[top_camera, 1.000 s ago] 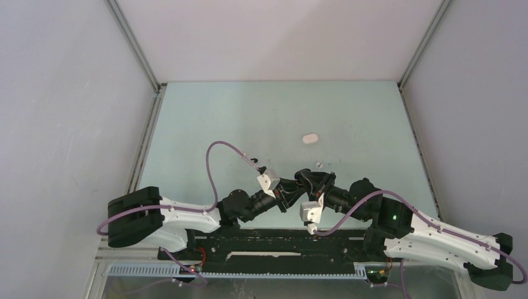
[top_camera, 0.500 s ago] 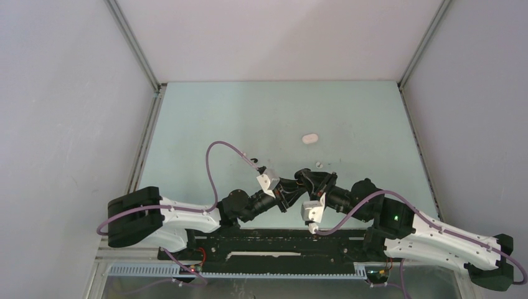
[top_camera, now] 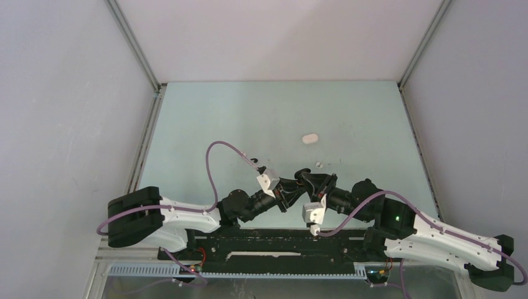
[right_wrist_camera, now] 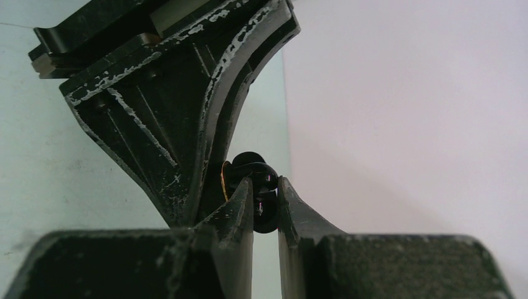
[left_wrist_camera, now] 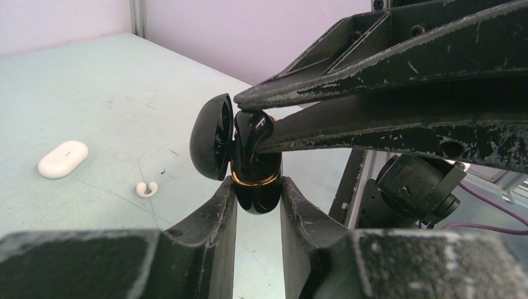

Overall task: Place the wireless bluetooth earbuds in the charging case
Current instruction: Insert the left earbud into the left side groove of the charging case.

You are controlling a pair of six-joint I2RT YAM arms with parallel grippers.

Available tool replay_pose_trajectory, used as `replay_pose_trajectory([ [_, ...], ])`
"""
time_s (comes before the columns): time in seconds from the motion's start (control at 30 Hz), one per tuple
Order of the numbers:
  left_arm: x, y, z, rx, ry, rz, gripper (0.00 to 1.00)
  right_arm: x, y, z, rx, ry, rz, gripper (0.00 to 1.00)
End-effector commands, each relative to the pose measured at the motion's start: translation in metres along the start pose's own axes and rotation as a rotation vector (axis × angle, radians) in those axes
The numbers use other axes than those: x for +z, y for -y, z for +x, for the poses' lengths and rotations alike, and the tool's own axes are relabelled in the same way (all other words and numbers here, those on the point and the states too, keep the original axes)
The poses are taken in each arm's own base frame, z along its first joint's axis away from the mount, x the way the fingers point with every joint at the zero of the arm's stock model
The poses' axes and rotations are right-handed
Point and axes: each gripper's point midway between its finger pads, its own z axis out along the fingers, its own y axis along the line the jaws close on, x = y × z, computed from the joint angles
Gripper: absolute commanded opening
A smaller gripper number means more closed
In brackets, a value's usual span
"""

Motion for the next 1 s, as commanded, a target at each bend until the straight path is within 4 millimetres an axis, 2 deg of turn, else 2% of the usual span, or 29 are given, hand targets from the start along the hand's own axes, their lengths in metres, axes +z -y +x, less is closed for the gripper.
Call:
replay_pose_trajectory([
  [0.0,0.004,0.006,-0.018,0.000,0.065,0.020,0.00,0.002,-0.012,0.000,0.006,0.004,-0.046,0.00],
  [0.3,0.001,0.007,-0.021,0.017,0.078,0.026,0.00,0.004,-0.024,0.005,-0.022,-0.009,-0.094,0.00],
  [0.4,-0.001,0.006,-0.021,0.028,0.075,0.025,0.00,0.003,-0.031,0.007,-0.040,-0.011,-0.126,0.14],
  [0.6,-0.003,0.005,-0.012,0.082,0.052,0.041,0.00,0.000,-0.043,0.011,-0.041,-0.046,-0.222,0.26],
  [0.83,-0.006,0.012,0.001,0.135,0.026,0.081,0.00,-0.004,-0.055,0.016,-0.003,-0.121,-0.359,0.47],
  [0.97,-0.006,0.015,0.007,0.140,0.017,0.100,0.00,-0.005,-0.055,0.010,0.042,-0.127,-0.414,0.59],
])
